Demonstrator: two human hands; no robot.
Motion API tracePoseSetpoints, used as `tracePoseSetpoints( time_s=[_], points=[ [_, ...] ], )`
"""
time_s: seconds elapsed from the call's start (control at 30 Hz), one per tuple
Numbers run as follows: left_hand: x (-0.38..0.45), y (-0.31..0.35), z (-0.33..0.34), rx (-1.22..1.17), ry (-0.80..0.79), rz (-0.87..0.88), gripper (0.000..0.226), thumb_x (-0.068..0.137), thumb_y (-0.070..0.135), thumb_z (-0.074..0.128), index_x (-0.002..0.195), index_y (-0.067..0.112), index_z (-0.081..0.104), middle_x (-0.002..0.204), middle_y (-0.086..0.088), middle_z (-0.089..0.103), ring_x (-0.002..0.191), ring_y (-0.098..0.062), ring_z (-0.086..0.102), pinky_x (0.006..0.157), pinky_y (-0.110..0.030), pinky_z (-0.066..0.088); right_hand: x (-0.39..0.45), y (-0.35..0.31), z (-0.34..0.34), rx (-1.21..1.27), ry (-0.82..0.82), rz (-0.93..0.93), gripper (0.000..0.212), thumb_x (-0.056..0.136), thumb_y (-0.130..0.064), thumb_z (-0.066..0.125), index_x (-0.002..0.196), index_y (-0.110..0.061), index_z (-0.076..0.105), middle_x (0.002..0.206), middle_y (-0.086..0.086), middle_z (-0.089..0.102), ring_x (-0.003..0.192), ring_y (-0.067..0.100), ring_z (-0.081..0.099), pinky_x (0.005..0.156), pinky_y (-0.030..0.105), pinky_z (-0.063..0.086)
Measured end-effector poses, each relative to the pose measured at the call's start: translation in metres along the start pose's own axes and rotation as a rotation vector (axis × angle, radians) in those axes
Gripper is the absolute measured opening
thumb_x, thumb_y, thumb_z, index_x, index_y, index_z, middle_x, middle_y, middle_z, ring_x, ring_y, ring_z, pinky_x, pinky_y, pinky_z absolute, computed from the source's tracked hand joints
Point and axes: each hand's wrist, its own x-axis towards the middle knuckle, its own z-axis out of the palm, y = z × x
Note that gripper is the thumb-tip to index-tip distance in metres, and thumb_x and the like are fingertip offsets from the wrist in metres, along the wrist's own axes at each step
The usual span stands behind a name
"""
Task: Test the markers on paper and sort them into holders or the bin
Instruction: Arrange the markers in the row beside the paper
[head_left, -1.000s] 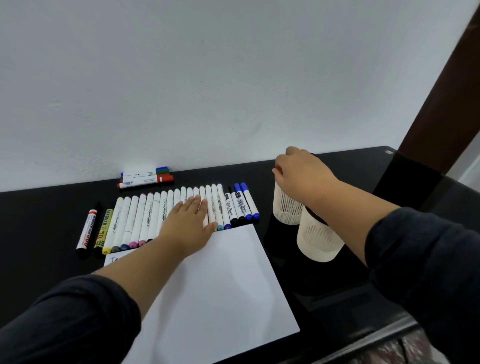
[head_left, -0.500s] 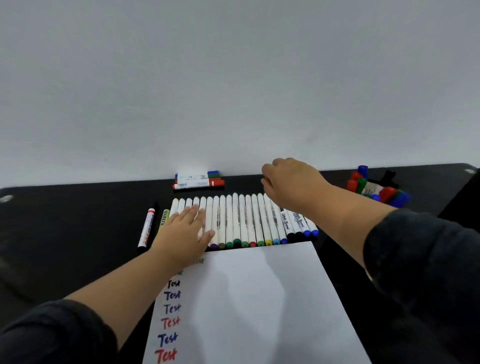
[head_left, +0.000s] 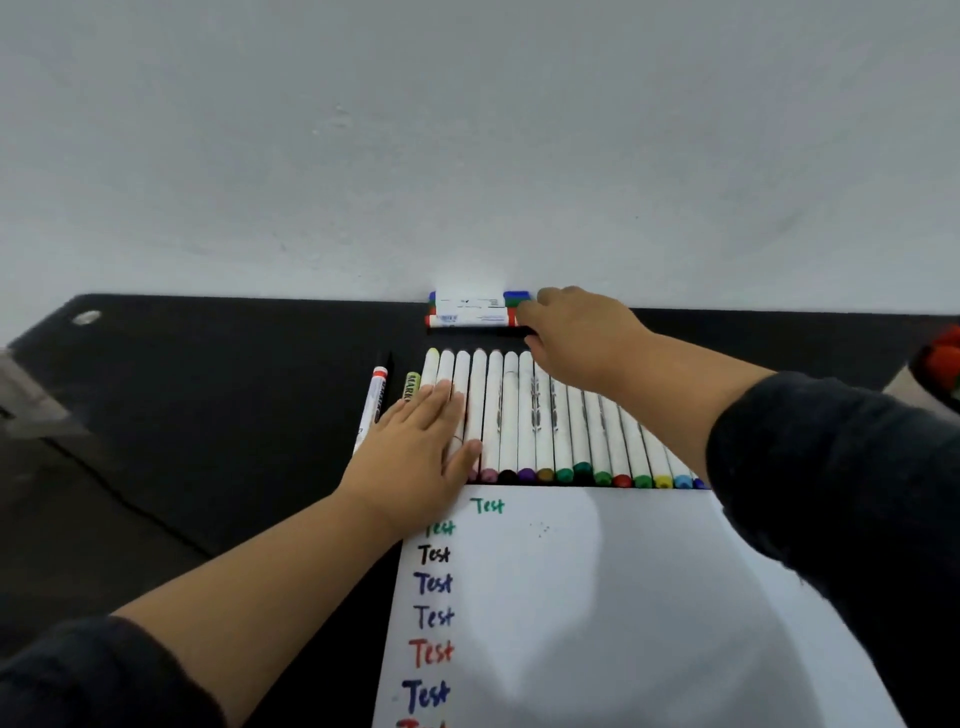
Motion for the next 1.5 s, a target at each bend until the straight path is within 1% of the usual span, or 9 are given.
tracePoseSetpoints(
  time_s=[0.13, 0.27, 0.53, 0.73, 0.97, 1.13, 1.23, 1.4, 1.5],
  points=[
    [-0.002, -0.001, 0.002, -0.036, 0.043, 0.017, 0.061, 0.098, 0.048, 0.021, 0.15, 0.02, 0.004, 0.158, 0.005, -0.004, 0.144, -0.007, -0.008, 0.112, -0.021, -0.011, 0.027, -0.003, 0.015, 0.024, -0.082, 0.003, 0.037, 0.099, -0.018, 0.038, 0.135, -0.015, 0.042, 0.13, 0.008, 0.046, 0.114, 0.028, 0.046, 0.085, 0.039, 0.045],
    [-0.003, -0.003, 0.006, -0.053, 0.068, 0.022, 0.061, 0.098, 0.048, 0.022, 0.15, 0.021, 0.005, 0.158, 0.006, -0.002, 0.144, -0.006, -0.008, 0.112, -0.021, -0.011, 0.05, -0.006, 0.03, 0.015, -0.152, -0.008, 0.042, 0.096, -0.009, 0.041, 0.138, -0.016, 0.041, 0.137, 0.009, 0.043, 0.121, 0.03, 0.043, 0.094, 0.045, 0.044],
    [-0.001, -0.006, 0.009, -0.062, 0.084, 0.03, 0.065, 0.095, 0.053, 0.016, 0.15, 0.021, 0.008, 0.158, 0.005, 0.001, 0.144, -0.007, -0.005, 0.113, -0.022, -0.009, 0.072, -0.004, 0.048, 0.111, -0.147, 0.015, 0.046, 0.095, -0.006, 0.042, 0.139, -0.02, 0.04, 0.13, 0.008, 0.047, 0.118, 0.029, 0.044, 0.092, 0.041, 0.042],
    [-0.001, -0.006, 0.008, -0.058, 0.065, 0.026, 0.063, 0.096, 0.053, 0.017, 0.15, 0.021, 0.008, 0.158, 0.006, 0.001, 0.144, -0.006, -0.005, 0.113, -0.022, -0.009, 0.07, -0.004, 0.056, 0.207, -0.099, 0.02, 0.044, 0.093, 0.0, 0.044, 0.135, -0.013, 0.046, 0.128, 0.012, 0.041, 0.108, 0.032, 0.048, 0.089, 0.04, 0.042],
    [-0.001, -0.007, 0.009, -0.065, 0.061, 0.019, 0.062, 0.097, 0.051, 0.02, 0.15, 0.022, 0.007, 0.158, 0.006, 0.001, 0.144, -0.006, -0.005, 0.113, -0.022, -0.009, 0.078, -0.002, 0.057, 0.143, -0.101, 0.038, 0.04, 0.092, 0.0, 0.042, 0.13, -0.009, 0.051, 0.123, 0.014, 0.046, 0.114, 0.032, 0.041, 0.091, 0.041, 0.041],
    [-0.002, -0.006, 0.009, -0.058, 0.083, 0.023, 0.069, 0.089, 0.054, 0.012, 0.15, 0.021, 0.01, 0.158, 0.006, 0.003, 0.144, -0.007, -0.003, 0.111, -0.02, -0.009, 0.076, -0.001, 0.055, 0.161, -0.115, 0.087, 0.037, 0.092, 0.0, 0.043, 0.126, -0.012, 0.053, 0.121, 0.013, 0.052, 0.113, 0.03, 0.045, 0.08, 0.032, 0.036],
    [-0.001, -0.006, 0.009, -0.061, 0.06, 0.018, 0.061, 0.098, 0.05, 0.021, 0.15, 0.022, 0.007, 0.158, 0.007, 0.001, 0.144, -0.006, -0.005, 0.112, -0.021, -0.009, 0.074, -0.002, 0.053, 0.153, -0.106, 0.105, 0.041, 0.09, 0.003, 0.04, 0.125, -0.012, 0.053, 0.118, 0.015, 0.054, 0.11, 0.03, 0.048, 0.076, 0.03, 0.034],
    [-0.002, -0.006, 0.01, -0.05, 0.054, 0.014, 0.07, 0.089, 0.055, 0.011, 0.15, 0.021, 0.009, 0.158, 0.006, 0.002, 0.144, -0.007, -0.003, 0.112, -0.021, -0.009, 0.068, -0.001, 0.05, 0.16, -0.072, 0.091, 0.042, 0.088, 0.005, 0.04, 0.124, -0.01, 0.055, 0.118, 0.012, 0.053, 0.111, 0.028, 0.044, 0.083, 0.034, 0.04],
    [-0.002, -0.005, 0.008, -0.041, 0.036, 0.005, 0.063, 0.097, 0.052, 0.018, 0.15, 0.019, 0.009, 0.158, 0.005, 0.003, 0.144, -0.008, -0.003, 0.112, -0.021, -0.009, 0.06, 0.0, 0.043, 0.162, -0.072, 0.081, 0.039, 0.09, 0.001, 0.044, 0.126, -0.012, 0.055, 0.12, 0.01, 0.053, 0.112, 0.026, 0.045, 0.087, 0.035, 0.041]
  ],
)
